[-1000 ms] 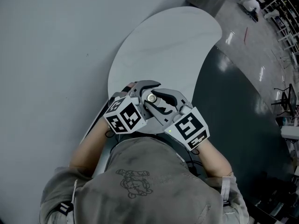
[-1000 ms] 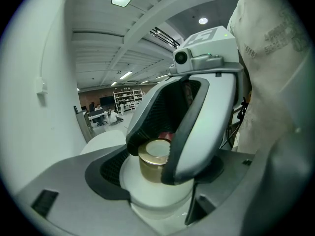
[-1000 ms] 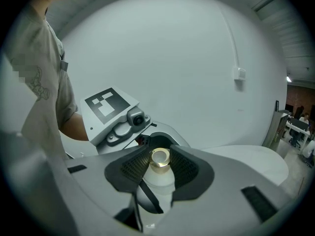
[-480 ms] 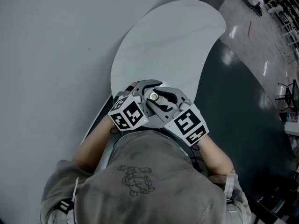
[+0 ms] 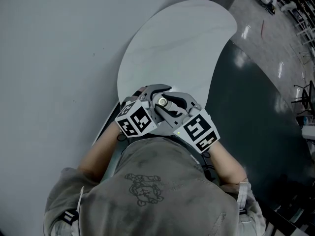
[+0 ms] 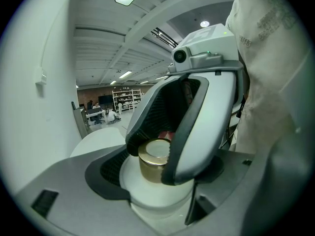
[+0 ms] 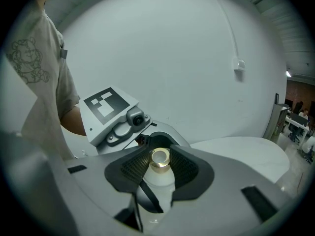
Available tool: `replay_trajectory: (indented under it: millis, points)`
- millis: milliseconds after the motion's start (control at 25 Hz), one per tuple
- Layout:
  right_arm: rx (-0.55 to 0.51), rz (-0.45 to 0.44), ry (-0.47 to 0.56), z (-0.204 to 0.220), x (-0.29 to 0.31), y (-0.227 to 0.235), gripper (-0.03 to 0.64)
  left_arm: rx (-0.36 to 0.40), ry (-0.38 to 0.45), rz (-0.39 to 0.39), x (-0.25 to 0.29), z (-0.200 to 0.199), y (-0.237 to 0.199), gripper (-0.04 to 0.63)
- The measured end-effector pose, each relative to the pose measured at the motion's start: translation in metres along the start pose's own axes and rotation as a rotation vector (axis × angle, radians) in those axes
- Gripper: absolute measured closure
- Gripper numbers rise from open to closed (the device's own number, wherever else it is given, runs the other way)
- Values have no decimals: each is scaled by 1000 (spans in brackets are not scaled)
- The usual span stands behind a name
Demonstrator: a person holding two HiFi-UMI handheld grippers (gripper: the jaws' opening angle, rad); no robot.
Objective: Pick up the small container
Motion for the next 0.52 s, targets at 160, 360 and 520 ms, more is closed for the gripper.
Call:
replay_trajectory:
  millis: [160, 360, 520]
  points:
    - [-3, 3, -3, 0, -3, -1, 479, 7, -2, 4, 0, -3, 2, 250]
    - [3, -3, -4, 2, -11, -4, 479, 0, -8, 7, 1, -8, 9, 250]
    - [11, -11, -13, 5, -11, -16, 479, -10, -18, 13, -5, -5, 20, 250]
Point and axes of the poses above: the fingertips, and each gripper's own axes: x forward along the fingers, y to its right, z out of its underside, the point moved 6 cm from there along -x, backward along the fingers, and after that the axes turned 4 degrees about x, right-handed, at the moved point
